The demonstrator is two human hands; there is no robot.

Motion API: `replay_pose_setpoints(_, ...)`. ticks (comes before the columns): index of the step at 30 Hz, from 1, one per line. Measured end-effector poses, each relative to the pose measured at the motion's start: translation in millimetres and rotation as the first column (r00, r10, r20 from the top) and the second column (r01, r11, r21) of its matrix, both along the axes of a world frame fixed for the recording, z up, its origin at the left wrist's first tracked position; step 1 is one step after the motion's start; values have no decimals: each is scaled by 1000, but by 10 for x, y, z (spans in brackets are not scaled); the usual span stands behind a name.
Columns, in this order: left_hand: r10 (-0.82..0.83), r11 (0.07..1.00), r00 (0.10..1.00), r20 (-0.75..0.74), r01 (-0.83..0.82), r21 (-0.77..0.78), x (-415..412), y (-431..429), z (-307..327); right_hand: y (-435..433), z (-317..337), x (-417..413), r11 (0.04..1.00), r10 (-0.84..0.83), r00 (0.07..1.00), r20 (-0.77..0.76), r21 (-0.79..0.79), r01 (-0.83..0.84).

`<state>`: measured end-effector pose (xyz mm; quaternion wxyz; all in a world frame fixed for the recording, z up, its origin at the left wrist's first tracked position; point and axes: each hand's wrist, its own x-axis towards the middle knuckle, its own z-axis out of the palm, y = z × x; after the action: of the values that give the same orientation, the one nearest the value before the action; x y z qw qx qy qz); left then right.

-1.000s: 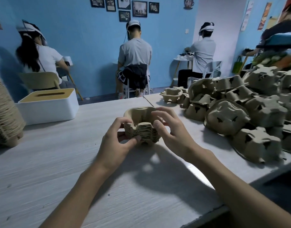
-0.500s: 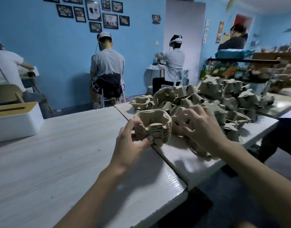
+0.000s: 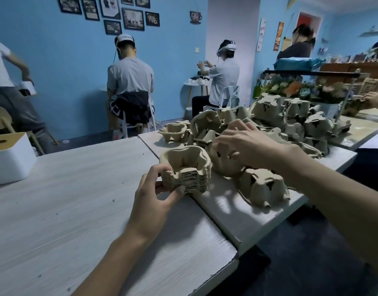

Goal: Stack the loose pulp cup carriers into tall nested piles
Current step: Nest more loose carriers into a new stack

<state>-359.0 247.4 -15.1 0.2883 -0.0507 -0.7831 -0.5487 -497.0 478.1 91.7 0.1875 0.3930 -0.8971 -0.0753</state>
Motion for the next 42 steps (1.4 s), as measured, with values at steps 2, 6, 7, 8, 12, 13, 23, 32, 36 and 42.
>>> replay_pose_setpoints(2, 8, 1000, 1000, -5, -8, 10, 12, -14, -6, 18, 23, -25, 995, 23, 1000, 11, -101, -22)
replay_pose_setpoints(6, 14, 1000, 1000, -16, -14, 26, 39, -40, -7, 18, 59, 133, 860, 39, 995, 97, -510, 16)
replay_pose_setpoints(7, 12, 999, 1000, -14, -12, 29, 47, -40, -5, 1, 40, 206, 778, 69, 988, 135, -628, 32)
replay_pose_setpoints(8, 12, 999, 1000, -12, -12, 30, 55, -38, -1, -17, 4, 283, 673, 130, 974, 187, -738, 52)
replay_pose_setpoints(12, 17, 999, 1000, -17, -17, 28, 82, -50, -9, -79, -259, 566, 430, 303, 885, 354, -879, 204)
replay_pose_setpoints(13, 22, 999, 1000, -17, -21, 32, 87, -59, -12, -64, -326, 587, 410, 299, 878, 373, -881, 235)
replay_pose_setpoints(23, 32, 999, 999, -12, -32, 37, 129, -92, -13, 52, -469, 661, 538, 195, 866, 460, -789, 298)
replay_pose_setpoints(32, 1, 1000, 1000, -24, 0, 31, 132, -68, -7, 93, -424, 681, 278, 309, 906, 290, -938, 206)
replay_pose_setpoints(36, -51, 999, 999, -17, 52, 9, 157, -39, 0, -131, -312, 835, 302, 508, 801, 317, -936, 179)
replay_pose_setpoints(42, -97, 995, 995, -30, 96, -19, 178, -40, 4, -427, -363, 914, 418, 536, 749, 389, -893, 165)
